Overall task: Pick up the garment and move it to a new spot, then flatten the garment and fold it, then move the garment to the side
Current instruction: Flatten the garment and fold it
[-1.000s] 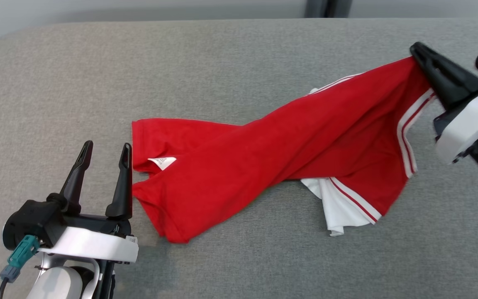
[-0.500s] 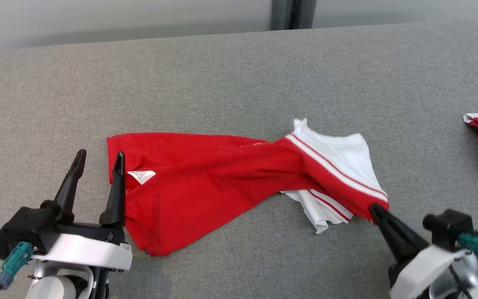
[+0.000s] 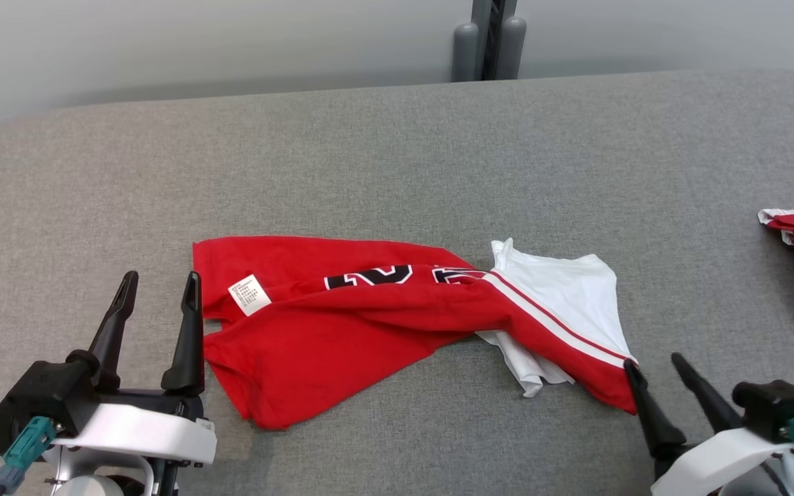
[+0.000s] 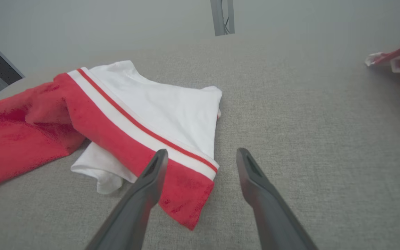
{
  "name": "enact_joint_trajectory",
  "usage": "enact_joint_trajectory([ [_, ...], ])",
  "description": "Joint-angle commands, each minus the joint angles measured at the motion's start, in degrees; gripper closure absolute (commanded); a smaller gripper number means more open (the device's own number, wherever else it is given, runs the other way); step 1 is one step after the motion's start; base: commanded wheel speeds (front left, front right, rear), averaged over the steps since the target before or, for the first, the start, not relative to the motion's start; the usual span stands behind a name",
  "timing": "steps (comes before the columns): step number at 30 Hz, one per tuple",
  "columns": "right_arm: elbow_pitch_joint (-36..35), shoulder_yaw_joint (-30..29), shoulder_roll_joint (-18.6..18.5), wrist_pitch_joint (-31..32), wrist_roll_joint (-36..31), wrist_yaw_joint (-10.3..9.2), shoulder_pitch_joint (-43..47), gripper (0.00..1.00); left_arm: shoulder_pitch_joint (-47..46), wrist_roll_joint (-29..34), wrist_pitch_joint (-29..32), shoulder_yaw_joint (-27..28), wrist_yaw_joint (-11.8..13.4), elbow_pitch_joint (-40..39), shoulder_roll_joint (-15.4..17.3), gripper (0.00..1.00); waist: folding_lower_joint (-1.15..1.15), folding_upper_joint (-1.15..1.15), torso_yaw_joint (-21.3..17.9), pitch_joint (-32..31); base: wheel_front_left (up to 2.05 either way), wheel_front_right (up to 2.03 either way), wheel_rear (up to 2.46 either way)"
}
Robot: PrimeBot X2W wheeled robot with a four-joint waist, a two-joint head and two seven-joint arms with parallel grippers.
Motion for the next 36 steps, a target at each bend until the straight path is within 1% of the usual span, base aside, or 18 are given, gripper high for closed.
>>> enact_joint_trajectory([
  [1,-0.6,-0.9,0.2,-0.8,-0.2,-0.02,-0.2,0.0,0.3,-0.2,-0.4,0.3,0.3,-0.1,0.2,0.0,0.0,0.0,0.1,-0.4,0.0,0.0,0.0],
  [6,-4.6,-7.1,2.3,-2.8,-2.4,-0.02,0.5,0.0,1.5,-0.4,-0.6,0.7,1.1,-0.2,0.3,0.0,0.0,0.0,0.2,-2.1,0.0,0.0,0.0],
  [8,-6.2,-9.5,3.1,-2.9,-3.6,-0.02,0.1,0.0,2.0,-1.0,-0.7,1.0,1.3,-0.3,-0.2,0.0,0.0,0.0,0.2,-2.7,0.0,0.0,0.0],
  [12,-8.6,-12.3,3.6,-2.3,-5.9,-0.02,-1.5,0.0,2.4,-0.9,-0.5,0.9,1.6,-0.4,0.1,0.0,0.0,0.0,0.5,-4.0,0.0,0.0,0.0],
  [17,-12.2,-11.7,3.7,-1.1,-7.9,-0.02,-2.3,0.0,3.3,-0.7,0.0,0.5,1.9,-0.1,0.4,0.0,0.0,0.0,0.9,-5.7,0.0,0.0,0.0],
  [24,-15.9,-10.8,4.5,0.7,-8.7,-0.02,-0.3,0.0,5.3,-1.3,0.4,0.4,2.6,-0.1,0.4,0.0,0.0,0.0,1.2,-7.2,0.0,0.0,0.0],
  [36,-17.6,-11.2,4.9,2.0,-8.5,-0.02,0.8,0.0,5.5,-1.7,0.3,0.2,3.0,-0.5,0.5,0.0,0.0,0.0,2.0,-6.9,0.0,0.0,0.0],
])
